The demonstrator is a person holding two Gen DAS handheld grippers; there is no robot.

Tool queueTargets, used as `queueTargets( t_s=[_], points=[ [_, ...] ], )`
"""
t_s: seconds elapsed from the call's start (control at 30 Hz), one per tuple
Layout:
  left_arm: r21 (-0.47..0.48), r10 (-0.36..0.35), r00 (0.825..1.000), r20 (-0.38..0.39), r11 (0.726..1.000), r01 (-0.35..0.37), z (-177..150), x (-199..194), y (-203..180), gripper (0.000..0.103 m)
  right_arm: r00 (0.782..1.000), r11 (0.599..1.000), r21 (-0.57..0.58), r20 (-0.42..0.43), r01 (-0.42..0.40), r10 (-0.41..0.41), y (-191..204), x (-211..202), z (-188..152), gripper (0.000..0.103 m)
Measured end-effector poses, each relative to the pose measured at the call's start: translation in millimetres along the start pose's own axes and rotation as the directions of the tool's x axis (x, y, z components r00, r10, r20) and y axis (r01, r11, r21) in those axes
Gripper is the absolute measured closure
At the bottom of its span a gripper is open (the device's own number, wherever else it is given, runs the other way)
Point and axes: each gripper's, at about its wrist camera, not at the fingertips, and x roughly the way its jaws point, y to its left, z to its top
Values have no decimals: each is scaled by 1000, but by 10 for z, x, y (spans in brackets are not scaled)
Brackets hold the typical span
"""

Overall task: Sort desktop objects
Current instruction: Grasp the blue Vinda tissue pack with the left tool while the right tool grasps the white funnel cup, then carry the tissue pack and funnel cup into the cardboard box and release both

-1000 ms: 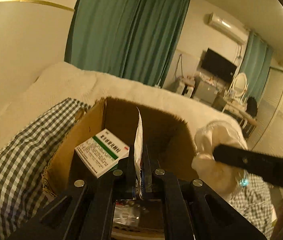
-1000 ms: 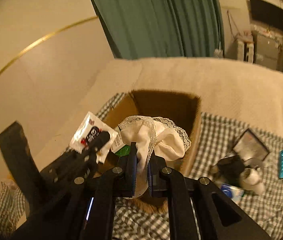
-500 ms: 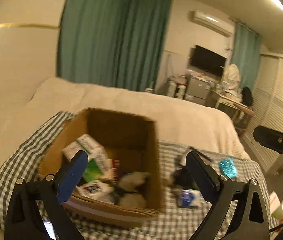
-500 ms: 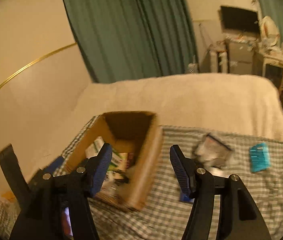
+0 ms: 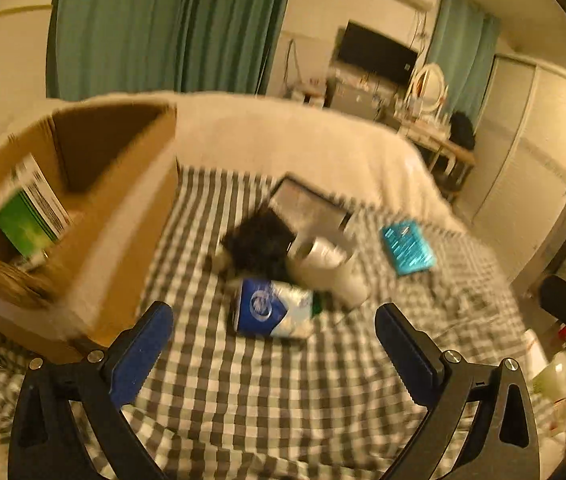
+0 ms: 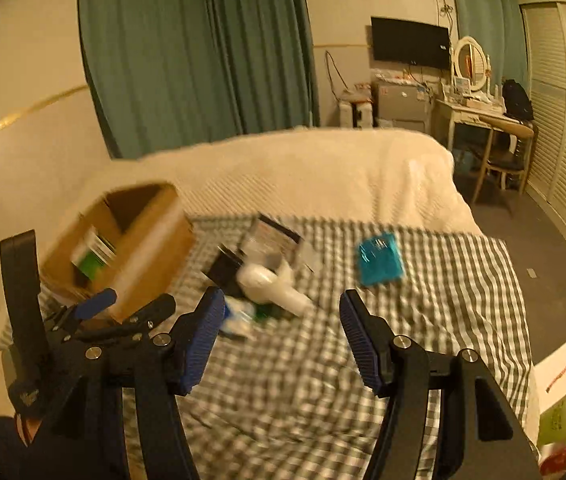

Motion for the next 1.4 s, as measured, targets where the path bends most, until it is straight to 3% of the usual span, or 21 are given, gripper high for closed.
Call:
queueTargets(
  t_s=[0.23,0.4,0.53,0.63,0.8,0.83,0.93,1.1,1.4],
  points=[
    [21,36,996,-86,999,-35,-149,705,13,0,992,1000,11,-121,-24,26,-284,802,-319,43],
    [61,56,991,-123,997,-49,-162,1038,-19,1,981,997,-47,-187,-56,46,-309,1381,-317,43],
    [75,28,985,-172,997,-15,-178,1172,23,26,970,986,-139,-233,-97,63,-251,1853,-295,43],
    [86,9,985,-174,996,6,-178,1168,43,29,961,971,-205,-267,-126,68,-210,2154,-272,43],
    [88,-9,984,-177,996,25,-168,1123,61,32,930,939,-249,-339,-236,144,-134,2433,-270,44],
    [92,-11,984,-180,995,28,-161,1105,67,32,928,936,-261,-346,-236,137,-104,2461,-275,52],
    [90,-10,987,-162,996,25,-137,992,107,32,907,934,-238,-388,-268,162,-61,2440,-299,67],
    [49,-27,990,-135,998,33,-92,726,186,32,897,956,-177,-420,-233,141,-81,2115,-397,70],
    [60,-69,990,-120,995,77,-160,214,135,32,920,992,-96,-389,-84,41,-261,1066,-601,71]
  ],
)
